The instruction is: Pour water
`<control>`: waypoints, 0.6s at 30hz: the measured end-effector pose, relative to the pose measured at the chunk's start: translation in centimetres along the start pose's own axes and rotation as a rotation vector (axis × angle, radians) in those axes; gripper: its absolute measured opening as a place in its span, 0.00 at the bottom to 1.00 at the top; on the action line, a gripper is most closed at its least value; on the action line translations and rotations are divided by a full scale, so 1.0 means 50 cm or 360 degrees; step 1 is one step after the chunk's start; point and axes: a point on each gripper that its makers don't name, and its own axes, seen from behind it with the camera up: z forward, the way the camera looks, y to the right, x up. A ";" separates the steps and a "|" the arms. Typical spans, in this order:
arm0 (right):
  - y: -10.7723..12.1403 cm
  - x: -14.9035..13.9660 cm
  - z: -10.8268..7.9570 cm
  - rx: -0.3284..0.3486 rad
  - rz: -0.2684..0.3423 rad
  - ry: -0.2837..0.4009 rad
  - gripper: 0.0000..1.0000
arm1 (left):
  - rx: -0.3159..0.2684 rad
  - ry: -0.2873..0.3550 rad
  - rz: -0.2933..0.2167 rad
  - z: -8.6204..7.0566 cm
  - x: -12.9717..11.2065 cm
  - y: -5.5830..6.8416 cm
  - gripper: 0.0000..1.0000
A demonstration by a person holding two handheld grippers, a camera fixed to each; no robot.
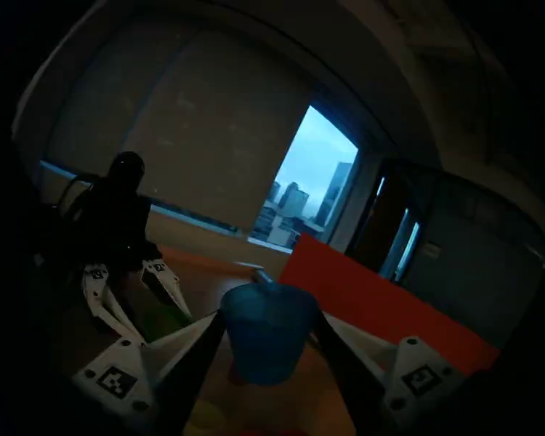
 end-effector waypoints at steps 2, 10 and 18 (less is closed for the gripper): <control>0.003 0.002 0.001 -0.0003 -0.0023 0.0000 0.90 | 0.0000 0.0001 0.0000 0.001 0.000 0.000 0.88; 0.004 0.011 0.006 0.0000 -0.0122 -0.0004 0.90 | -0.0009 0.0013 -0.0007 0.001 0.001 0.004 0.87; 0.001 0.018 0.011 0.0017 -0.0224 -0.0008 0.90 | -0.0025 0.0013 -0.0005 0.004 0.003 0.009 0.87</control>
